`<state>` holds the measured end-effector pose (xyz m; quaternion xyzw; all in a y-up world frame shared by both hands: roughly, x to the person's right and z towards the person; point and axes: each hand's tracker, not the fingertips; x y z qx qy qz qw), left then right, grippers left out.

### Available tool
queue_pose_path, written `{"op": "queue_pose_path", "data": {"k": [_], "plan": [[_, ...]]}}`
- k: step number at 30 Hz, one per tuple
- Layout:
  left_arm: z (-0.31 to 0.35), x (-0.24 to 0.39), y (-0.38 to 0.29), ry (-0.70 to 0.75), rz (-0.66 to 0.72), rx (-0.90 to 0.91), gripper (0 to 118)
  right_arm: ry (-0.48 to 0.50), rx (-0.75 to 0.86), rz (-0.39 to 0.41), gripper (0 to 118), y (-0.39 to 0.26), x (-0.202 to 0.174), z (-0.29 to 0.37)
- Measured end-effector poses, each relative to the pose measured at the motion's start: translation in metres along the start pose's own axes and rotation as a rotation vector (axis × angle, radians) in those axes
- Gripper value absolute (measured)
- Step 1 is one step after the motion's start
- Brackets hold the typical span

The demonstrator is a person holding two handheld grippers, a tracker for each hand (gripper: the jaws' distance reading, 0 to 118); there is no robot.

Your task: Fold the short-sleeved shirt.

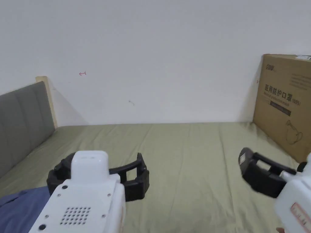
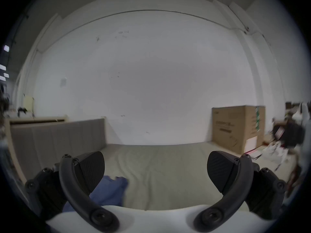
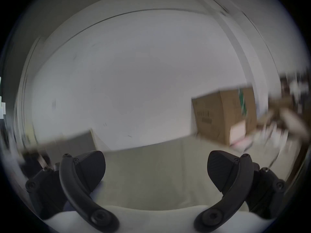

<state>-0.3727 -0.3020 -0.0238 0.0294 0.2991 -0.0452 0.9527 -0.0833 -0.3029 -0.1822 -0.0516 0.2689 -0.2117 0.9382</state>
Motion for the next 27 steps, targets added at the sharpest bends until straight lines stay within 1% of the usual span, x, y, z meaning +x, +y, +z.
{"op": "queue_pose_path", "data": {"k": [1, 2, 3, 4, 5, 6, 7, 8, 9, 10, 11, 12, 13, 14, 15, 17, 18, 20, 21, 22, 23, 24, 25, 26, 27], "plan": [[-0.008, 0.010, 0.003, 0.061, -0.125, 0.002, 118, 0.026, -0.034, -0.227, 118, 0.004, 0.016, -0.008], [-0.015, 0.021, 0.002, 0.120, -0.330, 0.038, 118, 0.053, -0.057, -0.515, 118, 0.003, 0.040, -0.017], [-0.021, 0.034, -0.002, 0.172, -0.576, 0.073, 118, 0.064, -0.076, -0.819, 118, -0.007, 0.064, -0.023], [-0.026, 0.048, -0.012, 0.223, -0.863, 0.132, 118, 0.050, -0.093, -1.152, 118, -0.023, 0.087, -0.028], [-0.029, 0.060, -0.029, 0.253, -1.147, 0.219, 118, -0.024, -0.131, -1.473, 118, -0.053, 0.103, -0.029], [-0.031, 0.067, -0.050, 0.278, -1.445, 0.334, 118, -0.127, -0.191, -1.722, 118, -0.078, 0.119, -0.025], [-0.033, 0.068, -0.069, 0.302, -1.680, 0.441, 118, -0.169, -0.167, -1.871, 118, -0.099, 0.122, -0.017], [-0.034, 0.064, -0.080, 0.271, -1.795, 0.537, 118, -0.173, -0.135, -1.910, 118, -0.113, 0.124, -0.011], [-0.031, 0.063, -0.085, 0.204, -1.808, 0.561, 118, -0.197, -0.138, -1.869, 118, -0.117, 0.128, -0.009], [-0.028, 0.061, -0.082, 0.102, -1.660, 0.465, 118, -0.213, -0.151, -1.735, 118, -0.115, 0.127, -0.007], [-0.026, 0.065, -0.072, 0.059, -1.529, 0.387, 118, -0.225, -0.136, -1.626, 118, -0.107, 0.131, -0.007], [-0.027, 0.065, -0.064, 0.063, -1.398, 0.312, 118, -0.225, -0.109, -1.560, 118, -0.100, 0.134, -0.008], [-0.025, 0.061, -0.051, 0.063, -1.262, 0.248, 118, -0.205, -0.074, -1.482, 118, -0.088, 0.136, -0.010], [-0.026, 0.058, -0.040, 0.068, -1.115, 0.202, 118, -0.180, -0.054, -1.370, 118, -0.070, 0.128, -0.015], [-0.027, 0.052, -0.031, 0.067, -0.982, 0.170, 118, -0.159, -0.060, -1.237, 118, -0.052, 0.123, -0.019], [-0.029, 0.036, -0.015, 0.002, -0.666, 0.108, 118, -0.108, -0.074, -0.871, 118, -0.009, 0.105, -0.027], [-0.030, 0.028, -0.011, -0.049, -0.521, 0.072, 118, -0.071, -0.047, -0.670, 118, 0.007, 0.082, -0.027], [-0.033, 0.013, -0.007, -0.093, -0.249, 0.000, 118, -0.044, 0.022, -0.191, 118, 0.031, 0.035, -0.022], [-0.033, 0.008, -0.007, -0.100, -0.175, -0.022, 118, -0.040, 0.065, 0.029, 118, 0.030, 0.014, -0.018], [-0.032, 0.006, -0.009, -0.087, -0.133, -0.038, 118, -0.061, 0.091, 0.237, 118, 0.025, 0.010, -0.022], [-0.030, 0.004, -0.009, -0.060, -0.144, -0.017, 118, -0.046, 0.127, 0.413, 118, 0.018, -0.004, -0.018], [-0.026, 0.004, -0.010, -0.049, -0.152, 0.002, 118, -0.022, 0.140, 0.509, 118, 0.012, -0.011, -0.016], [-0.021, 0.008, -0.012, -0.041, -0.158, 0.030, 118, -0.019, 0.142, 0.572, 118, 0.006, -0.018, -0.014], [-0.016, 0.009, -0.011, -0.036, -0.147, 0.057, 118, -0.027, 0.132, 0.595, 118, -0.004, -0.020, -0.012], [-0.010, 0.009, -0.009, -0.035, -0.114, 0.081, 118, -0.030, 0.111, 0.558, 118, -0.008, -0.020, -0.013]]}}
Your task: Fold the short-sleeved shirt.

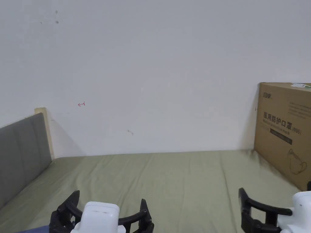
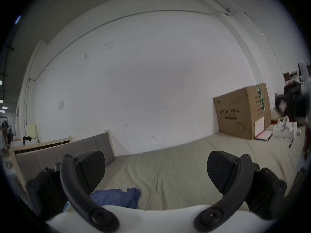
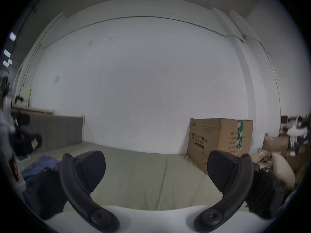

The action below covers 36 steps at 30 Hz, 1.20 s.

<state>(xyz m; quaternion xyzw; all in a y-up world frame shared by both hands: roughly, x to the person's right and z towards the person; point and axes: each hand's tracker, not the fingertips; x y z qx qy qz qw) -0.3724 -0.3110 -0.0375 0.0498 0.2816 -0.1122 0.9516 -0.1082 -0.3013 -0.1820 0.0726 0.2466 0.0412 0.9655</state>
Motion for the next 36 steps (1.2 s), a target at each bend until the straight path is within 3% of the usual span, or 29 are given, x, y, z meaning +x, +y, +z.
{"op": "queue_pose_path", "data": {"k": [4, 11, 15, 26, 36], "plan": [[0.009, 0.002, 0.008, 0.014, 0.091, 0.008, 118, 0.008, -0.040, -0.105, 118, -0.014, -0.001, 0.001], [0.008, -0.004, 0.005, 0.033, 0.175, -0.048, 118, 0.030, -0.057, -0.078, 118, -0.021, -0.010, 0.012], [0.009, -0.008, 0.000, 0.053, 0.204, -0.049, 118, 0.050, -0.052, -0.122, 118, -0.014, -0.005, 0.015], [0.009, -0.006, -0.003, 0.059, 0.149, -0.059, 118, 0.021, -0.039, -0.093, 118, -0.011, -0.007, 0.021], [0.011, -0.004, -0.005, -0.020, 0.150, -0.082, 117, 0.004, -0.076, -0.122, 118, -0.017, -0.005, 0.020]]}}
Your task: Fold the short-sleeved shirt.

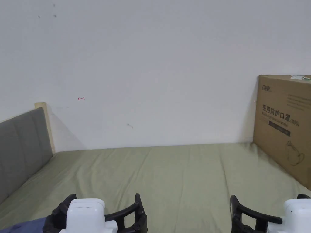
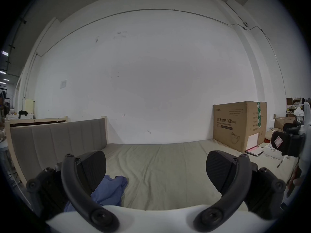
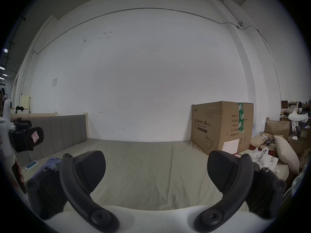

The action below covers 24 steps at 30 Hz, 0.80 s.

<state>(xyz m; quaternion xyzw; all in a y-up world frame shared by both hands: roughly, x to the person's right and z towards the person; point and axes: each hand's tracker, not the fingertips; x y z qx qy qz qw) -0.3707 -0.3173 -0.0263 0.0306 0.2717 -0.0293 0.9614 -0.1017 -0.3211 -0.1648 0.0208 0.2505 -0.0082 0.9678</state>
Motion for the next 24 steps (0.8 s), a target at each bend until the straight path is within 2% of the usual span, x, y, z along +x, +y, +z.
{"op": "queue_pose_path", "data": {"k": [7, 10, 11, 12, 13, 14, 15, 16, 17, 21, 24], "plan": [[-0.006, -0.002, -0.005, -0.024, 0.050, -0.036, 116, -0.011, 0.002, 0.016, 118, -0.004, 0.002, 0.000], [-0.005, -0.002, -0.008, -0.036, 0.052, -0.034, 97, -0.011, 0.000, 0.018, 114, -0.004, 0.004, 0.001], [-0.003, 0.000, -0.009, -0.041, 0.028, -0.025, 97, -0.017, 0.004, 0.020, 114, -0.004, 0.004, 0.003], [-0.002, 0.002, -0.008, -0.036, -0.016, -0.028, 68, -0.012, 0.026, 0.010, 105, -0.004, 0.005, 0.005], [-0.005, 0.005, -0.009, -0.033, -0.053, -0.052, 15, -0.011, 0.031, 0.002, 68, -0.003, 0.007, 0.006], [-0.006, 0.004, -0.012, -0.018, -0.070, -0.091, 0, -0.036, 0.024, 0.001, 20, -0.002, 0.006, 0.004], [-0.006, 0.004, -0.013, -0.059, -0.048, -0.075, 0, -0.092, -0.014, 0.011, 0, -0.004, 0.007, 0.001], [-0.007, 0.004, -0.014, -0.120, -0.023, -0.095, 0, -0.062, -0.003, -0.018, 0, -0.006, 0.010, 0.000], [-0.008, 0.005, -0.015, -0.114, -0.025, -0.107, 0, 0.003, -0.038, -0.072, 0, -0.009, 0.017, -0.003], [-0.010, 0.011, -0.018, -0.079, -0.050, -0.118, 0, -0.074, -0.098, -0.123, 0, -0.015, 0.028, -0.009], [-0.014, 0.012, -0.016, -0.032, -0.040, -0.141, 0, -0.090, -0.085, -0.121, 0, -0.019, 0.033, -0.006]]}}
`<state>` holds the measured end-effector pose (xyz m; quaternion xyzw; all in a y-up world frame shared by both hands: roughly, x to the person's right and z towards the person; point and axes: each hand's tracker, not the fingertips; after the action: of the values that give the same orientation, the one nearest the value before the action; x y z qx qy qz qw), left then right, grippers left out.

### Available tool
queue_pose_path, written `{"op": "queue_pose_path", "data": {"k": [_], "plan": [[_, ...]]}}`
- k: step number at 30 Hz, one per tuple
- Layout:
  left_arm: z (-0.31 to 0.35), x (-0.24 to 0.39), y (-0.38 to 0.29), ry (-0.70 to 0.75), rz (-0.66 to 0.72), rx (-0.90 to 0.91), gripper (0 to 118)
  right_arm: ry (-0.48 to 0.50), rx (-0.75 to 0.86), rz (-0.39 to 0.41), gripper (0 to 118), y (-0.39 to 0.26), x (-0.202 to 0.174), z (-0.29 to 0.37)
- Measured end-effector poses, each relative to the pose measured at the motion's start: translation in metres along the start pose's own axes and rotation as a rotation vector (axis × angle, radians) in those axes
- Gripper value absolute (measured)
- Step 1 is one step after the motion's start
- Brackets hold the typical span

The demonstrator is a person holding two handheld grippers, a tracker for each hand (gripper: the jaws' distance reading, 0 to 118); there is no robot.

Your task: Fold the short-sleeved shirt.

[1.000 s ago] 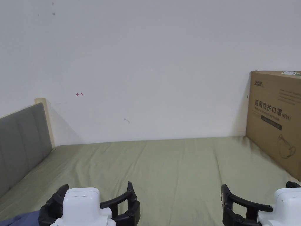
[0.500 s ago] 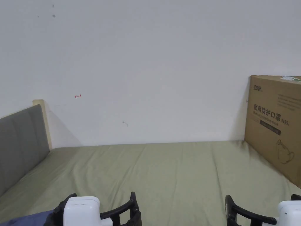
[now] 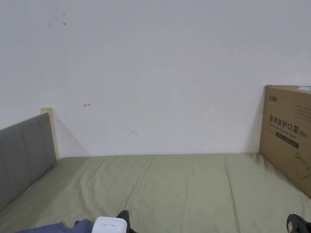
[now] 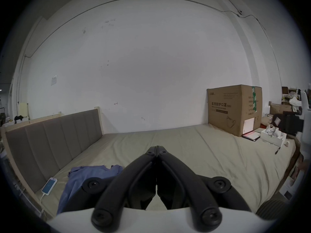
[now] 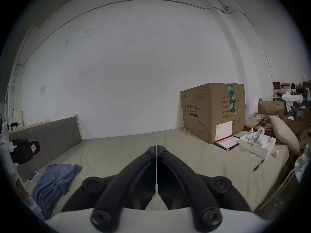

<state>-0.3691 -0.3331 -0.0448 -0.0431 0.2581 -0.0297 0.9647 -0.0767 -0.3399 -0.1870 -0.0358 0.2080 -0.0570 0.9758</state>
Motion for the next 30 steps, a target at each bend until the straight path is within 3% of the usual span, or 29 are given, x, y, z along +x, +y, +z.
{"op": "queue_pose_path", "data": {"k": [5, 7, 11, 16, 21, 24, 28, 30], "plan": [[0.012, -0.028, -0.002, 0.022, 0.049, 0.011, 0, 0.100, -0.040, 0.007, 0, -0.003, -0.030, -0.013], [0.023, -0.056, -0.004, 0.110, 0.019, -0.006, 0, 0.193, -0.064, -0.008, 0, -0.003, -0.058, -0.022], [0.064, -0.128, -0.011, 0.331, -0.033, 0.006, 0, 0.398, -0.066, 0.091, 0, -0.010, -0.134, -0.030], [0.095, -0.178, -0.026, 0.527, 0.003, -0.040, 0, 0.577, -0.119, 0.117, 0, -0.021, -0.193, -0.028], [0.082, -0.184, -0.037, 0.513, 0.049, -0.082, 0, 0.603, -0.088, 0.182, 0, -0.023, -0.194, -0.024], [0.042, -0.203, -0.032, 0.374, 0.107, -0.149, 0, 0.615, -0.107, 0.168, 0, -0.019, -0.178, -0.027], [-0.069, -0.252, -0.043, 0.095, 0.247, -0.582, 0, 0.556, -0.203, 0.216, 0, -0.022, -0.155, -0.036], [-0.130, -0.273, -0.074, 0.002, 0.396, -0.872, 0, 0.544, -0.251, 0.222, 0, -0.027, -0.140, -0.040]]}}
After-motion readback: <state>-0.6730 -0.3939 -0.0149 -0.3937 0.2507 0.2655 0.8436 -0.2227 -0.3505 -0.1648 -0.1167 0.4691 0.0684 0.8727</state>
